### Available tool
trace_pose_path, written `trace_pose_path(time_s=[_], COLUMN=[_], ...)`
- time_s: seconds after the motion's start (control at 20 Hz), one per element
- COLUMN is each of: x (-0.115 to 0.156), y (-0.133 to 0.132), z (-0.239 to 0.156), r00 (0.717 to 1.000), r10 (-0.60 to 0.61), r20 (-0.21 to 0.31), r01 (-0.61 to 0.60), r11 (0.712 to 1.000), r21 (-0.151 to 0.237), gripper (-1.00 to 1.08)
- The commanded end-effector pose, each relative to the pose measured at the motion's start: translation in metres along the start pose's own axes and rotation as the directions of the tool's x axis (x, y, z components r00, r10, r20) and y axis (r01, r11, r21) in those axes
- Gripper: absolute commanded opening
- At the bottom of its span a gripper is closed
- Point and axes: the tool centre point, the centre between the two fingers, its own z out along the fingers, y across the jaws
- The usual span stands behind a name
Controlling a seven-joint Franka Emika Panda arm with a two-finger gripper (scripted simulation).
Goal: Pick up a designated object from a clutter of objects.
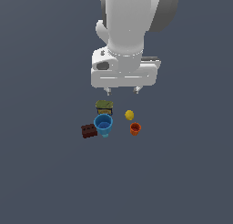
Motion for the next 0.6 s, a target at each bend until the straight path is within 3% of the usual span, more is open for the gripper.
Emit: trace_pose_path(time_s=[0.0, 0.55], x=[0.000, 0.007], y=[0.000, -0.016], z=[0.000, -0.003], r00=[1.000, 0.998], r10=[0.000, -0.069], r20=[0.000, -0.005], r01=[0.000, 0.069], r11=[1.000, 0.997], r21=[0.000, -0.021], gripper=[1.00, 1.00])
